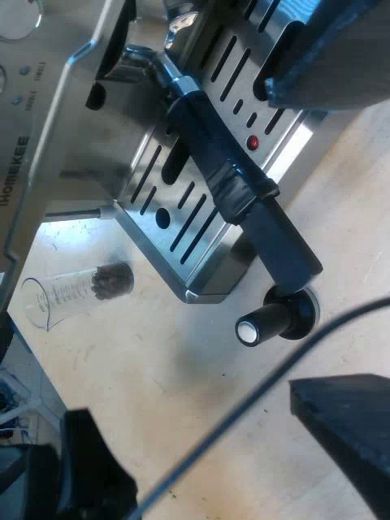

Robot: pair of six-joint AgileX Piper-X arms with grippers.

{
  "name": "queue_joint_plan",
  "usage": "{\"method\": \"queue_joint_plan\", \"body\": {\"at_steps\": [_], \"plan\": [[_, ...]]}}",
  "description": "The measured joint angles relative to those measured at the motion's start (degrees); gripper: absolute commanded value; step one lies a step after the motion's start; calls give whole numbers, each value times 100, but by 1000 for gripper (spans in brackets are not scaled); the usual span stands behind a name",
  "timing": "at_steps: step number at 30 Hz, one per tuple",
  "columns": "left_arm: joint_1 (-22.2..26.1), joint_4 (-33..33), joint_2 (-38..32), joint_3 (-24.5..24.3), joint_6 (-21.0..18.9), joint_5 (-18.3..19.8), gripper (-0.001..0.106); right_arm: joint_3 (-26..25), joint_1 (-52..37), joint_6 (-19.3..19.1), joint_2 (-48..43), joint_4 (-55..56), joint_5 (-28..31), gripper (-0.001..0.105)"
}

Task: Pour the beans into the coffee machine

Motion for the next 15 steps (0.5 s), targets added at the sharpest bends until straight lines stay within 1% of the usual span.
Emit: {"method": "queue_joint_plan", "body": {"at_steps": [4,5,15], "plan": [[0,-533,429,0,0,-29,84,0,0,0,0,0,0,69],[0,-717,579,0,0,-103,84,0,0,0,0,-21,0,69],[0,-1605,1563,0,-7,-167,84,0,0,0,0,-150,10,69]]}}
